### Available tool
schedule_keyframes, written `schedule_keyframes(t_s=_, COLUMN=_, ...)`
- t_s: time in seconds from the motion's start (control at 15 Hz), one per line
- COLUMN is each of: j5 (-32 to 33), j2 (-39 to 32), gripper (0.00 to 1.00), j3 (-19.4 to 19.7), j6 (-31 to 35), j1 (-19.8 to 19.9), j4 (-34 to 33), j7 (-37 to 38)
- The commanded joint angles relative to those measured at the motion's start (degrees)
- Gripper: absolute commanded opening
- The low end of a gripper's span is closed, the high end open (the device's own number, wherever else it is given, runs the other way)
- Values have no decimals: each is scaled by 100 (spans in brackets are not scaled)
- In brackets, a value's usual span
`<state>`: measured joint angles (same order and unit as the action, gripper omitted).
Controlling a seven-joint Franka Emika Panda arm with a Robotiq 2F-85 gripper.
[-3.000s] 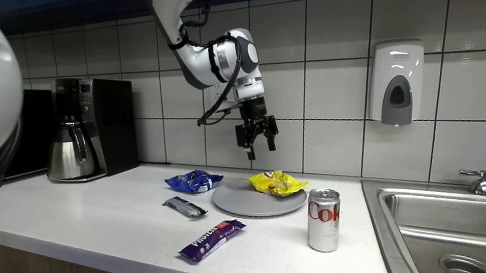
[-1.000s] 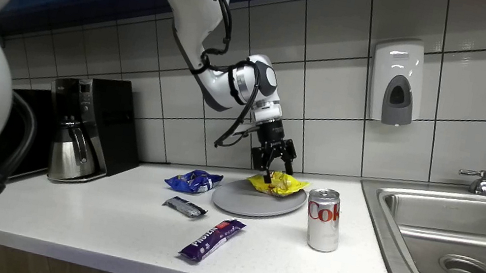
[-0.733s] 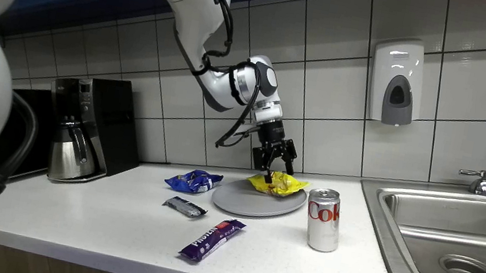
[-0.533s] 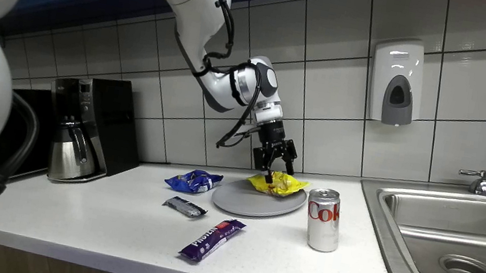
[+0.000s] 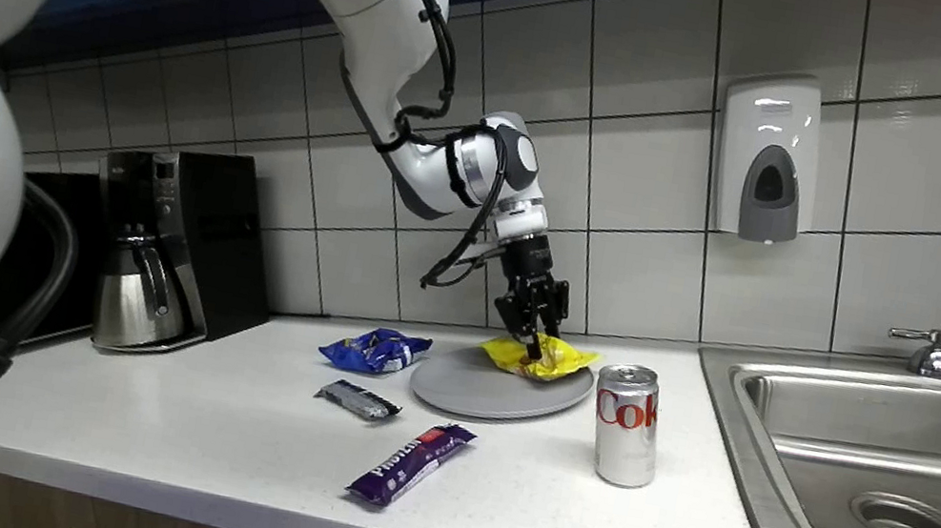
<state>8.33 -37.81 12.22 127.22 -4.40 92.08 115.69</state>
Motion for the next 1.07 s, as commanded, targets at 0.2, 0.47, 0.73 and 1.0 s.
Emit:
schedule_keyframes(t_s=0.2, j5=-42, j2=-50, gripper=0, j3=-45, j6=-238, j1=57, j4=-217, j7=-24)
schedule_keyframes(t_s=0.47, j5=-41, j2=-58, gripper=0, j3=-53, j6=-266, j1=58, j4=-221, j7=-39)
schedule_keyframes(t_s=0.73, j5=-30, j2=-13, gripper=0, j3=-55, j6=-279, j1=55, j4=-203, j7=-63)
schedule_keyframes(t_s=1.0, j5=-15, j2=113, gripper=0, j3=-29, j6=-303, j1=56, j4=-212, j7=-60)
